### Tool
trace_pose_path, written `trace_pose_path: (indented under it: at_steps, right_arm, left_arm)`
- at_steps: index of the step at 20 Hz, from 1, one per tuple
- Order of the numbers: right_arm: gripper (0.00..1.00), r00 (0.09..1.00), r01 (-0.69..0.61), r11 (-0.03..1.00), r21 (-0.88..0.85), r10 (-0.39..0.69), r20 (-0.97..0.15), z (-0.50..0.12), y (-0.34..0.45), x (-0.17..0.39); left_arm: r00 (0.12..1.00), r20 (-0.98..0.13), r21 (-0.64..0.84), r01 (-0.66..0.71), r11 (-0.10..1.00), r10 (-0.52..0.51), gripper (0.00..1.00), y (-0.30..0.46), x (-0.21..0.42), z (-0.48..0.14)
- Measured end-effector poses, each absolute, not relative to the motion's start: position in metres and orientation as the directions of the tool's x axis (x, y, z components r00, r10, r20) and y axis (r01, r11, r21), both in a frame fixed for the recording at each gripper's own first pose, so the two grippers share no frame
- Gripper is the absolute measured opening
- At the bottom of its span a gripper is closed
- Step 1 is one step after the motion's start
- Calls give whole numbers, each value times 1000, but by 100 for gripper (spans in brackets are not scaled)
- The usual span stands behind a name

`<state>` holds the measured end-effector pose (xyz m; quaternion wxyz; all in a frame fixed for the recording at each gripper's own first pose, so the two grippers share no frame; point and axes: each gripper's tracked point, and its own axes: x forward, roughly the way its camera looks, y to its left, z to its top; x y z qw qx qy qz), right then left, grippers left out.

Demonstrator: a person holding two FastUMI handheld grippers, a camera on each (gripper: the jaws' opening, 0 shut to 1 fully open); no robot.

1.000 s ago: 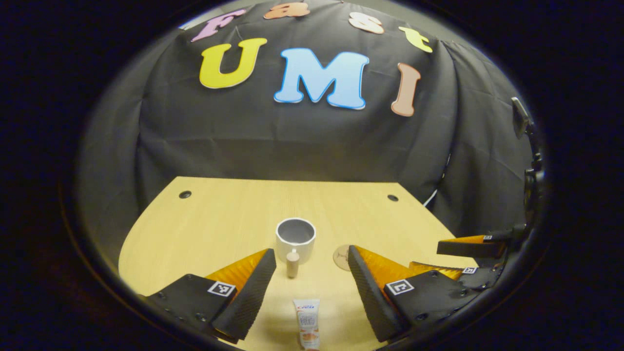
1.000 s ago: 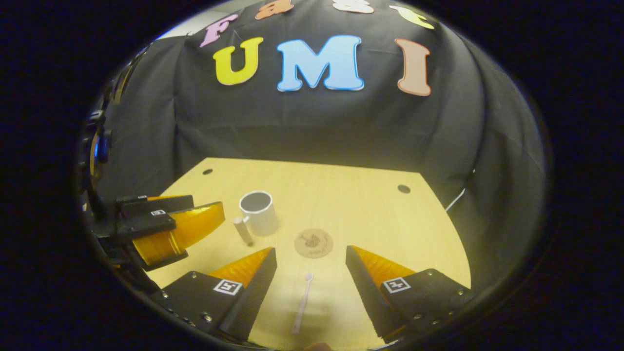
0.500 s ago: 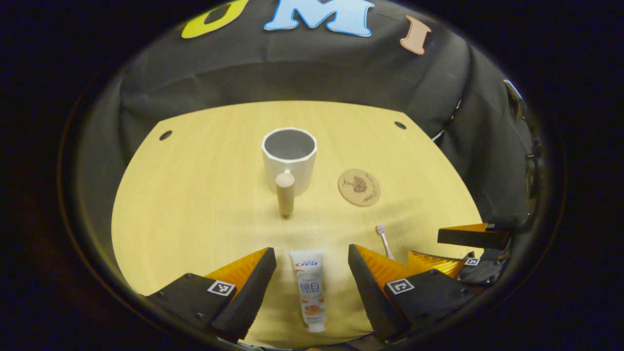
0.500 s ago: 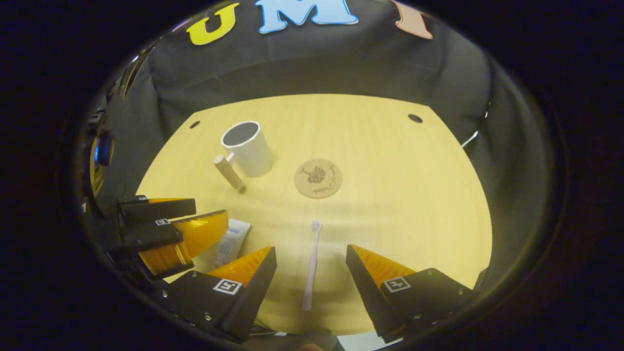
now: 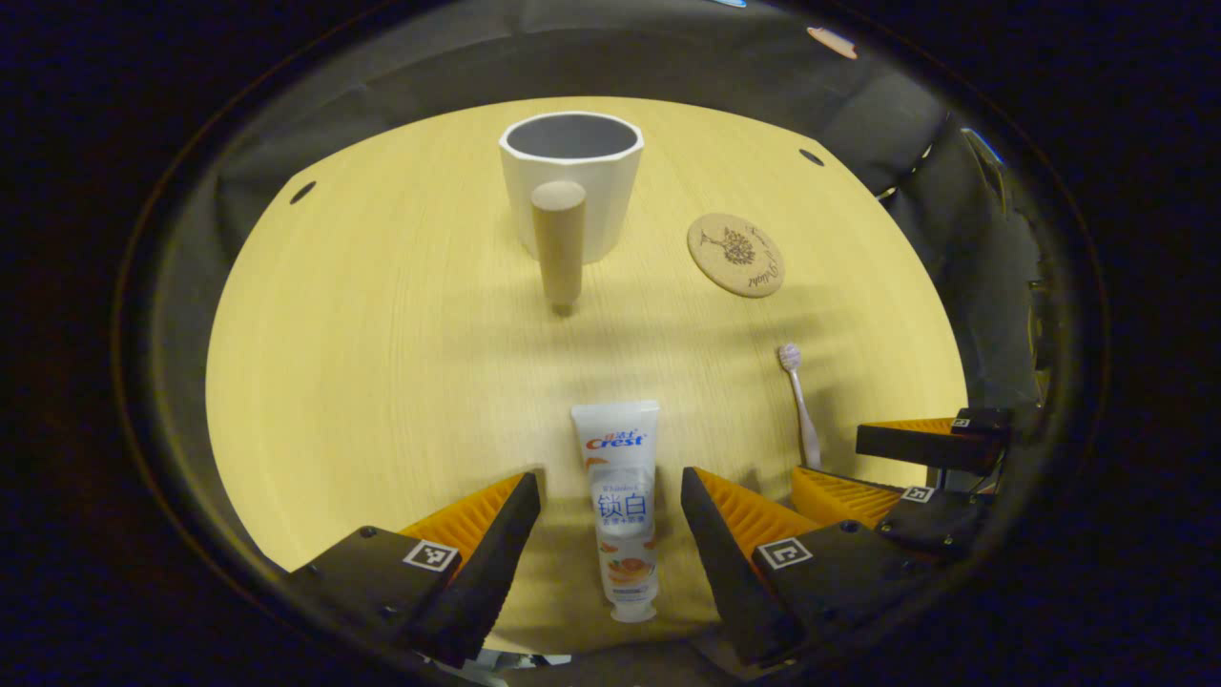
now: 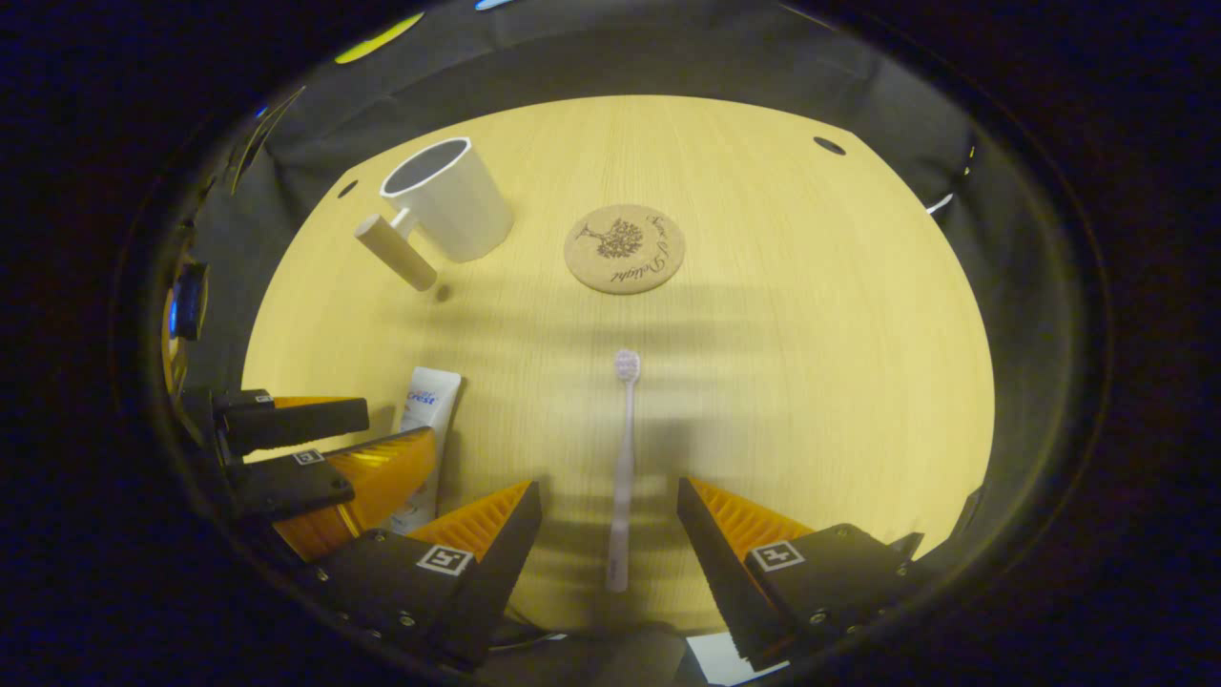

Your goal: Put the toothbrush and toothpaste on the desktop into the cup, then pick up the cup and place it on the coaster on the desktop.

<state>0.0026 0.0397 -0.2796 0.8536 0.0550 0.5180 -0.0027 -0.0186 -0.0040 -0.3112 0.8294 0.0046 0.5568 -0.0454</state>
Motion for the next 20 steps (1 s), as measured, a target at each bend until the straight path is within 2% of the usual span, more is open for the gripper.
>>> trace_pose_path:
  at_steps: [1,4,5,7,8,9,10,11,13,14,15,16,17,18,19,20]
  right_arm:
    - [89,455,63,994,84,46,-889,-282,40,4]
    - [85,419,61,995,76,44,-907,-293,44,4]
    - [85,408,61,996,72,41,-912,-296,45,4]
    - [85,388,62,996,70,41,-921,-303,47,4]
    - [85,378,69,995,68,37,-925,-303,47,2]
    - [73,371,75,994,79,46,-928,-308,50,2]
    - [67,365,83,994,74,39,-930,-308,49,0]
    - [69,378,83,994,71,34,-925,-309,48,4]
    - [66,378,103,993,51,9,-926,-307,44,7]
    - [54,372,108,993,56,11,-928,-308,44,4]
    - [46,370,104,993,57,15,-929,-308,43,4]
    - [46,365,120,992,32,-14,-931,-305,36,1]
    - [29,354,164,985,46,-15,-935,-304,36,-1]
    - [11,355,169,983,65,1,-935,-308,36,2]
    - [12,358,179,981,78,9,-934,-309,33,3]
    - [11,354,188,977,99,27,-935,-309,34,2]
  left_arm:
    - [364,-929,-47,83,995,-74,100,-5,-20,-317]
    - [338,-938,-43,96,994,-73,92,-6,-23,-326]
    - [333,-940,-42,98,994,-73,95,-6,-24,-328]
    - [319,-945,-46,92,995,-73,95,-4,-26,-334]
    - [310,-947,-59,86,995,-83,92,-6,-28,-336]
    - [307,-949,-57,77,995,-78,88,-4,-29,-338]
    - [311,-947,-51,82,995,-74,83,-1,-27,-337]
    - [312,-947,-50,81,995,-73,81,-1,-26,-338]
    - [314,-947,-40,88,995,-66,77,1,-26,-338]
    - [319,-946,-31,98,995,-60,71,2,-25,-338]
    - [320,-946,-27,99,995,-58,69,2,-25,-339]
    - [325,-944,-27,104,994,-60,56,1,-24,-338]
    - [325,-944,-22,118,993,-60,58,2,-26,-339]
    - [327,-943,-19,131,991,-62,55,2,-26,-338]
    - [340,-939,-18,122,992,-59,55,1,-24,-337]
    - [343,-937,-18,121,993,-59,44,1,-26,-337]
